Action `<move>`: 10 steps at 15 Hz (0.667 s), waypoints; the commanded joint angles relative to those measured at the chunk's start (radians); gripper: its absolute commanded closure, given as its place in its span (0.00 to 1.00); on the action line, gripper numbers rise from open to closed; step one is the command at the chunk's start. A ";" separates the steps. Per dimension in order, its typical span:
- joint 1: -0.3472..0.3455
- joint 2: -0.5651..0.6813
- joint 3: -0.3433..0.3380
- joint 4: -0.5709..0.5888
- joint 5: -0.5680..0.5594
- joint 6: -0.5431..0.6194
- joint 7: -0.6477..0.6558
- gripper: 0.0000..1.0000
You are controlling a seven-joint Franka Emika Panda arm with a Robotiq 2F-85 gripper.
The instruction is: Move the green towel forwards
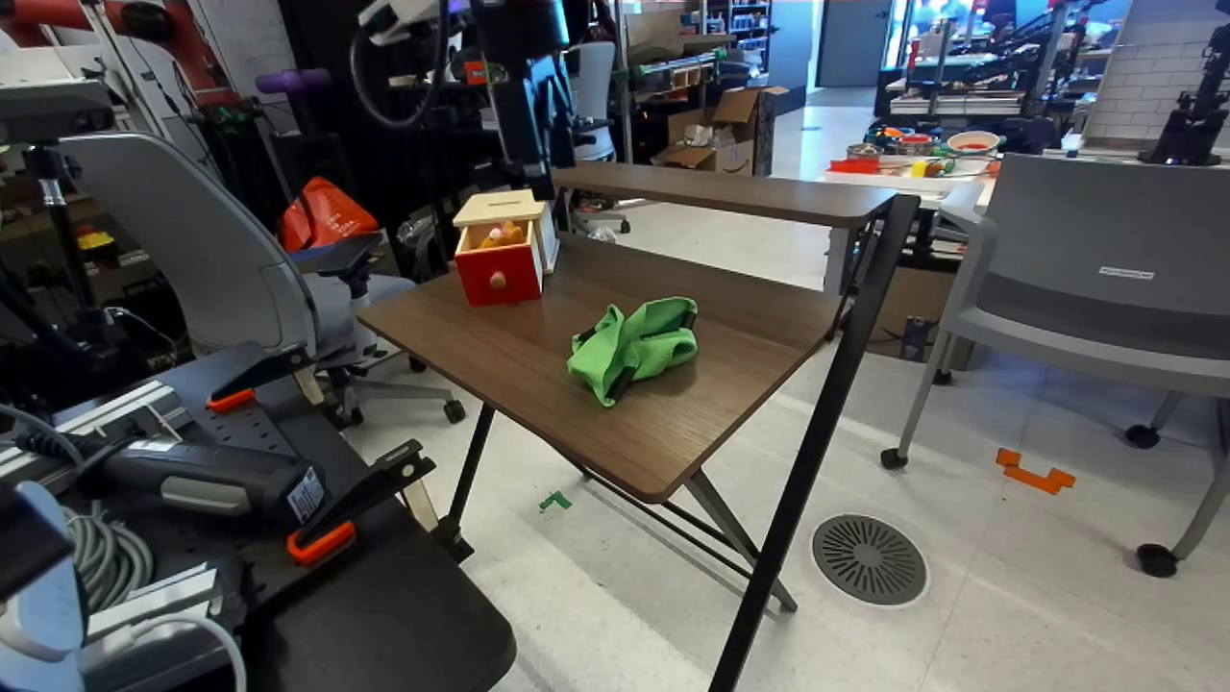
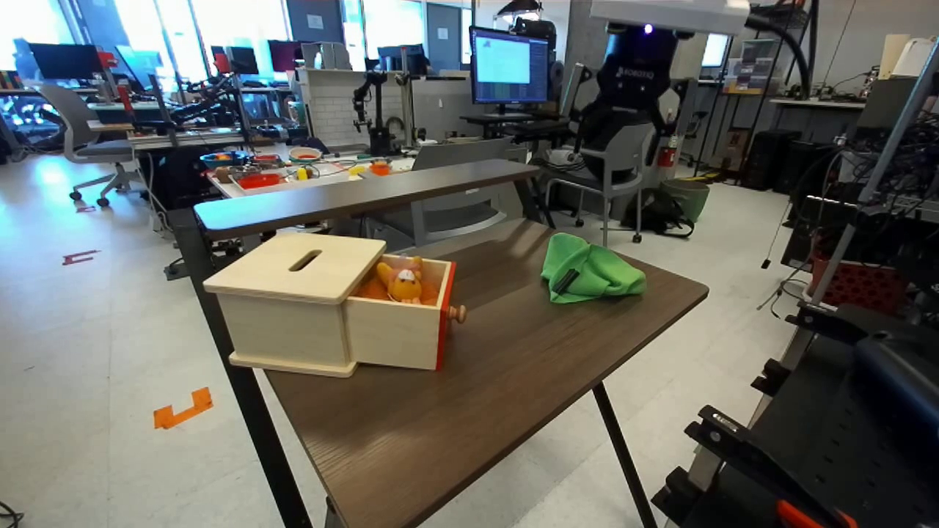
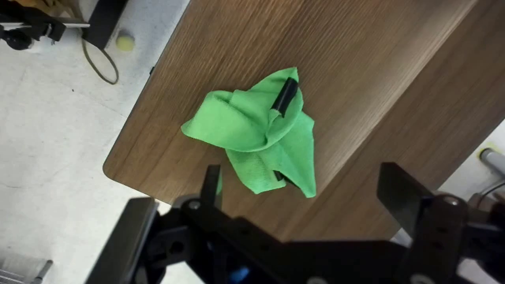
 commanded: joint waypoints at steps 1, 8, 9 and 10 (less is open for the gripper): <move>0.035 0.120 -0.082 0.044 -0.004 0.121 0.157 0.00; 0.073 0.354 -0.156 0.165 0.038 0.209 0.371 0.00; 0.076 0.382 -0.158 0.185 0.039 0.204 0.388 0.00; 0.080 0.402 -0.158 0.199 0.042 0.196 0.403 0.00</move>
